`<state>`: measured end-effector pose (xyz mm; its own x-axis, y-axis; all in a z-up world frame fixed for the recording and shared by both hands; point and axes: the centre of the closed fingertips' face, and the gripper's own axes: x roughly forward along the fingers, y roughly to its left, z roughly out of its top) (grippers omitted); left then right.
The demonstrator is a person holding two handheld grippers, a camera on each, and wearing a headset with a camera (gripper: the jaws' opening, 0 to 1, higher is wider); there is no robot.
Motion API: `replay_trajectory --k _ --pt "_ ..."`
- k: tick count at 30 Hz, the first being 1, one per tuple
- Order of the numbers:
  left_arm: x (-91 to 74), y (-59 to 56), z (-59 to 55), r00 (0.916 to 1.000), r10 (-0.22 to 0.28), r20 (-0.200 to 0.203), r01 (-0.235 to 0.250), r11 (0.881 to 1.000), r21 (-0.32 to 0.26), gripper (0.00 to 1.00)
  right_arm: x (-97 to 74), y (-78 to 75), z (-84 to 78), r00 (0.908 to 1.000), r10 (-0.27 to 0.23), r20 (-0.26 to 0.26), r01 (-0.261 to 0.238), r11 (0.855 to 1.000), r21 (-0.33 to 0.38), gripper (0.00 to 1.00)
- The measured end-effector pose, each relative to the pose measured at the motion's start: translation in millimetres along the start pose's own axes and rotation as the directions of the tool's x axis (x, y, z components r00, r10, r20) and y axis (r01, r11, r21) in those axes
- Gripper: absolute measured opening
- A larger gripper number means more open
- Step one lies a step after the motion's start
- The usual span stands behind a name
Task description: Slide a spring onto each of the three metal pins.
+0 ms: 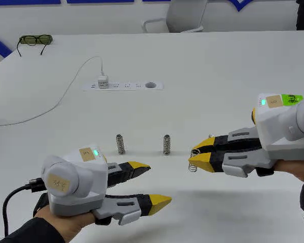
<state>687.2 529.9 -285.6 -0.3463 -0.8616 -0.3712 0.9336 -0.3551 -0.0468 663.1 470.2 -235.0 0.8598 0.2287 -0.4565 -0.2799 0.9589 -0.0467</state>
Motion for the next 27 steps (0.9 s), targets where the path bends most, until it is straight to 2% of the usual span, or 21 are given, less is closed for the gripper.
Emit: replay_trajectory --k 5,13,21,23,27 --pt "0.0 -0.4 -2.1 1.0000 -0.002 -0.002 0.002 1.000 -0.005 0.49 -10.0 -18.6 2.0 0.9978 -0.063 0.019 0.063 0.998 0.017 0.12" --pt "0.9 -0.3 -2.1 1.0000 -0.007 -0.001 0.007 1.000 -0.008 0.49 -15.5 -34.7 0.1 0.9905 -0.136 0.020 0.135 0.990 0.031 0.12" --pt "-0.2 -0.9 -6.1 0.9999 -0.009 -0.009 0.009 1.000 -0.014 0.49 -21.9 -62.2 0.5 0.9753 -0.220 0.022 0.219 0.975 0.048 0.12" --pt "-0.1 -0.9 -6.8 0.9999 -0.011 -0.010 0.010 1.000 -0.015 0.49 -23.1 -71.2 1.5 0.9689 -0.246 0.023 0.245 0.968 0.046 0.12" --pt "0.1 -1.5 -6.2 0.9999 -0.012 -0.010 0.012 1.000 -0.014 0.48 -21.2 -84.9 3.5 0.9619 -0.271 0.034 0.269 0.961 0.068 0.12"
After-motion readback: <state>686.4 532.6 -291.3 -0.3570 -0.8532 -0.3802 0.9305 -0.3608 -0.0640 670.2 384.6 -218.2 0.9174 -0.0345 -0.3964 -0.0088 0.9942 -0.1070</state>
